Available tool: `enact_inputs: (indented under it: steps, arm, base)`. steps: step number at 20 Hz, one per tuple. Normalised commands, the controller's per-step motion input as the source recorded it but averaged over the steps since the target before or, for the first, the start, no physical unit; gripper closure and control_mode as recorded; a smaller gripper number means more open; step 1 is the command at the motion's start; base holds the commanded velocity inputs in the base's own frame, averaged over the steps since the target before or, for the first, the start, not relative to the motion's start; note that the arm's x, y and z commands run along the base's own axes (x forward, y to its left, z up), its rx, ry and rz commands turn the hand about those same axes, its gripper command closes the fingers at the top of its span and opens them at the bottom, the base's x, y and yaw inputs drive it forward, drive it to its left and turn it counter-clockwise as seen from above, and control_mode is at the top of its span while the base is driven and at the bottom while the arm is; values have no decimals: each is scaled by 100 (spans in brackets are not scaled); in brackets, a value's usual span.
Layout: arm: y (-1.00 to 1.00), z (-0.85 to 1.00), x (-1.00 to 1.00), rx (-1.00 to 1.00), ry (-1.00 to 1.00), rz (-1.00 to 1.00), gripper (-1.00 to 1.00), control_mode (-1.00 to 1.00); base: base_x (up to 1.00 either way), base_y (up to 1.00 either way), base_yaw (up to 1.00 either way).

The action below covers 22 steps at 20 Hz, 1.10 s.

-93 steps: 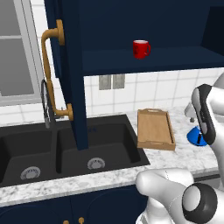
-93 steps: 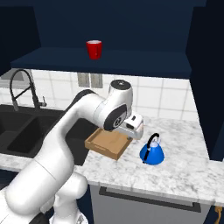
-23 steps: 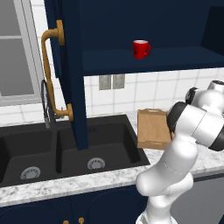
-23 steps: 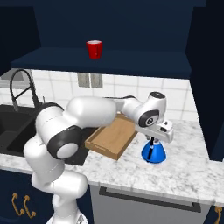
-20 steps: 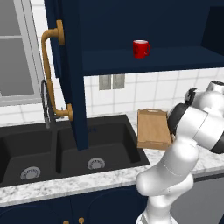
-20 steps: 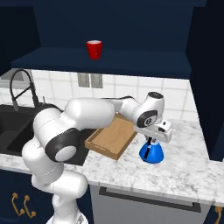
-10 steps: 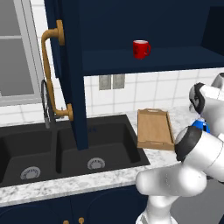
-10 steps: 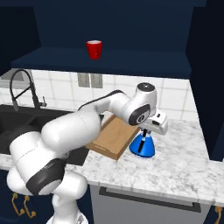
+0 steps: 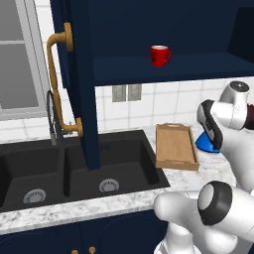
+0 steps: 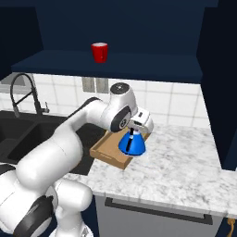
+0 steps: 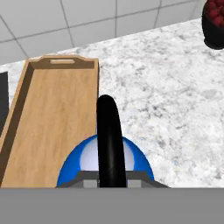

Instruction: Pick the kettle from the counter and place it on the tray. Then pick the mug from the cabinet and place it on the tray. Then close the cabinet doors.

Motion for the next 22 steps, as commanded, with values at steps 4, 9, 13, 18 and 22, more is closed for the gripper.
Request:
enact_inputs:
  steps: [4,9,13,18,22]
  arm:
    - [56,25,26,-3,-10,0,100,-100]
    - [37,0,21,0,-18,0,100,-100]
    - [30,0,25,0,-20,0,100,-100]
    - [18,-17,27,0,-17,0,100,-100]
    - [2,-7,34,0,-12,0,100,-100]
  base:
    - [0,0,0]
    - [0,0,0]
    - [0,0,0]
    - [0,0,0]
    - [0,0,0]
